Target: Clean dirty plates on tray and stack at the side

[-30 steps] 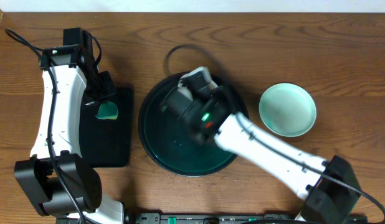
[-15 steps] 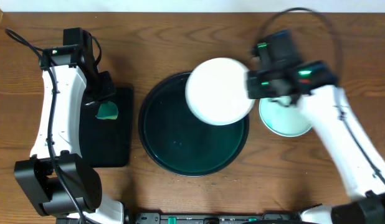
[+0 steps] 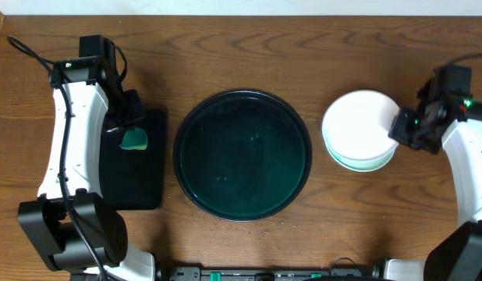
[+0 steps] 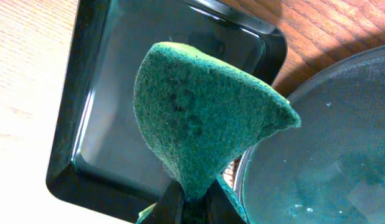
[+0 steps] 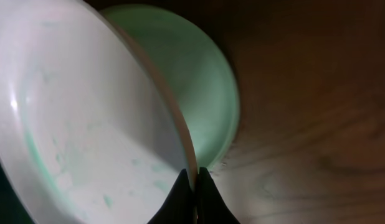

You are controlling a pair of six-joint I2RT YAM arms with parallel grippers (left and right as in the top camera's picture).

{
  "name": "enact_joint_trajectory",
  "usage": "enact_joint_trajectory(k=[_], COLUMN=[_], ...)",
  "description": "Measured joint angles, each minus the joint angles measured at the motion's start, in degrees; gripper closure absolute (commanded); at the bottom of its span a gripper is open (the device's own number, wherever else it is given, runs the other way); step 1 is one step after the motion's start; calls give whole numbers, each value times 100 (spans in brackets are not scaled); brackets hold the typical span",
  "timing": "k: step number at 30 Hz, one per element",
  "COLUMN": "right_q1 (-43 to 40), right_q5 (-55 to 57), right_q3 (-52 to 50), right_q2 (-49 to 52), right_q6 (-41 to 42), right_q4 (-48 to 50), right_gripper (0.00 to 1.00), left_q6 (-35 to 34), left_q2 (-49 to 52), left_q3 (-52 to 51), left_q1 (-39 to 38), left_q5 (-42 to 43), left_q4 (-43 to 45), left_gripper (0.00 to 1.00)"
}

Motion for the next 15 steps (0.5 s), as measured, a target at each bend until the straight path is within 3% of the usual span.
enact_joint_trajectory(k=[5, 12, 15], right_q1=[-249, -240, -227], right_q5=[81, -4, -313], right_q3=[-761, -957, -946], right_q2=[0, 0, 0], right_q6=[48, 85, -70], right_q4=[658, 1010, 1010], right_gripper=[97, 50, 43], left_q6=[31, 57, 57], left_q2=[0, 0, 0], left_q3=[0, 0, 0], left_q1=[0, 0, 0], left_q5=[0, 0, -4], left_q4=[17, 20, 20], left_gripper=[93, 93, 93])
